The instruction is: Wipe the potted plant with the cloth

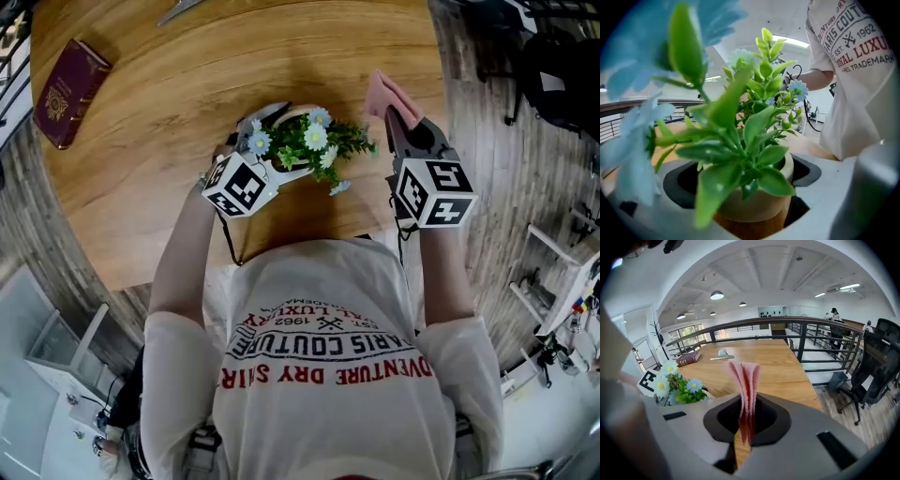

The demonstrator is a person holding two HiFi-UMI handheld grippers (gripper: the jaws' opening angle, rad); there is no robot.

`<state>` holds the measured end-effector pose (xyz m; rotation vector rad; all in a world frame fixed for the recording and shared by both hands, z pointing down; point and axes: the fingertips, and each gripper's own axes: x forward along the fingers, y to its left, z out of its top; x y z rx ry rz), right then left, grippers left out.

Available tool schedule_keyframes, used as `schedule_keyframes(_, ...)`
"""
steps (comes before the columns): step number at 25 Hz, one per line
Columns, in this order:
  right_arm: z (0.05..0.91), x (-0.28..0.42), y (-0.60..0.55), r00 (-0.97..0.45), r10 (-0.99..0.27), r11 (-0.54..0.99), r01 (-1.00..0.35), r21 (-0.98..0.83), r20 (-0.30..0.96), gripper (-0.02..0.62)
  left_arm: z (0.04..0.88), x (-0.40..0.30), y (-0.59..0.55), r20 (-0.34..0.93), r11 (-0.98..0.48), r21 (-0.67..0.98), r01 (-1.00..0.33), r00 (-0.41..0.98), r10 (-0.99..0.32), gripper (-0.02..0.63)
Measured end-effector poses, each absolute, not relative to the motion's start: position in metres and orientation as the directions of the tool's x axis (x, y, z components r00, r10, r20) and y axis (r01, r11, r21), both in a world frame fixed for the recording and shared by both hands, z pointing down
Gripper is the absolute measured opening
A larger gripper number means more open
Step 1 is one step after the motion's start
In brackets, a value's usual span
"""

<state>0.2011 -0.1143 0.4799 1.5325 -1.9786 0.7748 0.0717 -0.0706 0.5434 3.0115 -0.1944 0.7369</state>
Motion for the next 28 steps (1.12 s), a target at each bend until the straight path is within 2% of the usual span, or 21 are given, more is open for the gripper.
schedule_keyframes(4, 0.482, 0.206, -0.112, -0.213, -0.675, 0.184, -0.976, -0.118, 0.706, 0.035, 0.543, 0.077, -0.070, 0.469, -0.996, 0.000, -0.093, 0.879, -0.082, 0.511)
schedule_keyframes(10, 0.486, 0.213, -0.106, -0.194, -0.673, 0.163, -0.980, -0.112, 0.714, 0.036, 0.543, 0.076, -0.071, 0.466, -0.994, -0.004, -0.113, 0.879, -0.102, 0.511)
schedule_keyframes(15, 0.490, 0.224, -0.098, -0.199, -0.659, 0.178, -0.978, -0.106, 0.725, 0.037, 0.533, 0.077, -0.072, 0.455, -0.984, -0.015, -0.180, 0.875, -0.167, 0.511)
schedule_keyframes(19, 0.496, 0.238, -0.094, -0.203, -0.640, 0.202, -0.975, -0.093, 0.741, 0.035, 0.505, 0.080, -0.077, 0.395, -0.960, 0.014, -0.280, 0.884, -0.252, 0.511)
schedule_keyframes(25, 0.494, 0.229, -0.092, -0.287, -0.613, 0.306, -0.945, -0.113, 0.736, 0.035, 0.447, 0.088, -0.082, 0.307, -0.935, 0.003, -0.354, 0.891, -0.336, 0.511)
schedule_keyframes(28, 0.484, 0.206, -0.084, -0.362, -0.597, 0.387, -0.912, -0.138, 0.716, 0.037, 0.421, 0.091, -0.077, 0.271, -0.937, 0.017, -0.349, 0.904, -0.331, 0.511)
